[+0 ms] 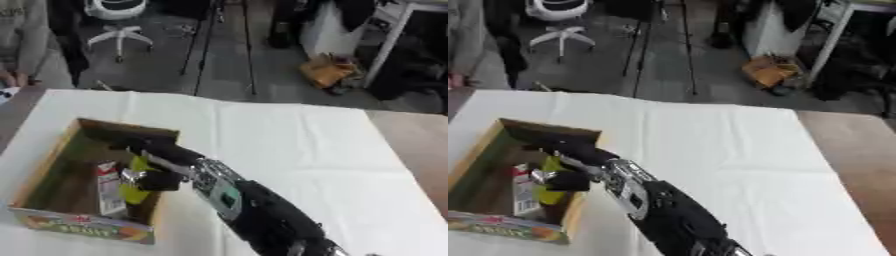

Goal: Pick up objects on the table and place them in the box.

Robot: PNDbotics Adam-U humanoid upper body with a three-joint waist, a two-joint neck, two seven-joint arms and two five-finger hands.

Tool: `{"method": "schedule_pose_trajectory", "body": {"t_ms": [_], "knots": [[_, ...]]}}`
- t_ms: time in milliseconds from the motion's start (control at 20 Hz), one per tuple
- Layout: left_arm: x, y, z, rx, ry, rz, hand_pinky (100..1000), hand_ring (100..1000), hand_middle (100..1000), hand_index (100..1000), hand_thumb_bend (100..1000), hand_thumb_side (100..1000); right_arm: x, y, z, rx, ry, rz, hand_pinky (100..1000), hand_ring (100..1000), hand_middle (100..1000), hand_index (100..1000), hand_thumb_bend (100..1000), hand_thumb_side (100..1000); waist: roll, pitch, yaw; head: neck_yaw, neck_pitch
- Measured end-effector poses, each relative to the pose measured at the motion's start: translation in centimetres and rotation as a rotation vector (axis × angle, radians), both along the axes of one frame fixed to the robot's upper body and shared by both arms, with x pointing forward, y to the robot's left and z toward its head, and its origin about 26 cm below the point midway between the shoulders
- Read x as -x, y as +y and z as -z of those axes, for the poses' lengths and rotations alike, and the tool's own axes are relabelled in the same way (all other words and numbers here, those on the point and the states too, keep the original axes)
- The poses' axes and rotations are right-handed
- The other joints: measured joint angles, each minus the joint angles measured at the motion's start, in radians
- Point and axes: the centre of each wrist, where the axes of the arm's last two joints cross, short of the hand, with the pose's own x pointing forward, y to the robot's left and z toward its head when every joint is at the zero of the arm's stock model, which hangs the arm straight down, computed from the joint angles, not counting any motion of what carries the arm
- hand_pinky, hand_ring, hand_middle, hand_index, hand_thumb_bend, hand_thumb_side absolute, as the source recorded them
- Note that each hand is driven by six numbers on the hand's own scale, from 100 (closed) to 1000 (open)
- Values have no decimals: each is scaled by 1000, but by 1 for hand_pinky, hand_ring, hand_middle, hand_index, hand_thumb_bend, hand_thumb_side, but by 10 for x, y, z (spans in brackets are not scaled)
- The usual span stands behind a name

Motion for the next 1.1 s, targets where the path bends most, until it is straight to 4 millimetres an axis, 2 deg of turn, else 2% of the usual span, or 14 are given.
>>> {"method": "schedule_pose_trajectory", "body": {"t_ms": [150, 300, 350, 400, 450, 700, 800, 850, 1100], "knots": [[0, 0, 0, 0, -1, 0, 620, 829, 677, 773, 425, 973, -4, -8, 1, -8, 28, -27, 978, 911, 937, 1000, 100, 1000, 1, 0, -3, 0, 0], [0, 0, 0, 0, -1, -1, 620, 829, 677, 773, 426, 973, -12, -21, -6, -21, 45, -2, 967, 885, 911, 1000, 100, 988, 2, 0, -8, 3, 0], [0, 0, 0, 0, -2, -1, 620, 829, 677, 773, 427, 972, -15, -25, -11, -31, 40, 14, 951, 850, 879, 1000, 100, 934, 3, 0, -8, 4, 0], [0, 0, 0, 0, -2, -2, 620, 829, 677, 773, 428, 971, -18, -27, -18, -45, 30, 30, 947, 841, 873, 1000, 100, 919, 4, 0, -10, 5, 0], [0, 0, 0, 0, -2, -2, 619, 828, 676, 773, 428, 969, -20, -30, -26, -64, 14, 49, 935, 814, 855, 1000, 100, 853, 4, 0, -12, 5, 0], [0, 1, 0, 10, -11, -16, 619, 827, 671, 772, 428, 965, -27, -43, -69, -193, -95, 135, 897, 778, 831, 1000, 100, 852, 8, -3, -19, 11, 0], [0, 2, 0, 18, -14, -29, 620, 832, 678, 772, 429, 966, -28, -51, -84, -253, -133, 174, 882, 769, 822, 1000, 100, 836, 14, -4, -25, 14, 0], [1, 2, 0, 21, -15, -33, 620, 836, 683, 773, 429, 967, -27, -55, -91, -288, -152, 190, 851, 761, 814, 1000, 100, 799, 17, -4, -29, 16, -2], [0, 3, 3, 28, -6, -50, 622, 852, 702, 786, 428, 970, -20, -71, -109, -392, -230, 204, 793, 741, 798, 974, 100, 759, 23, -5, -60, 28, -3]]}}
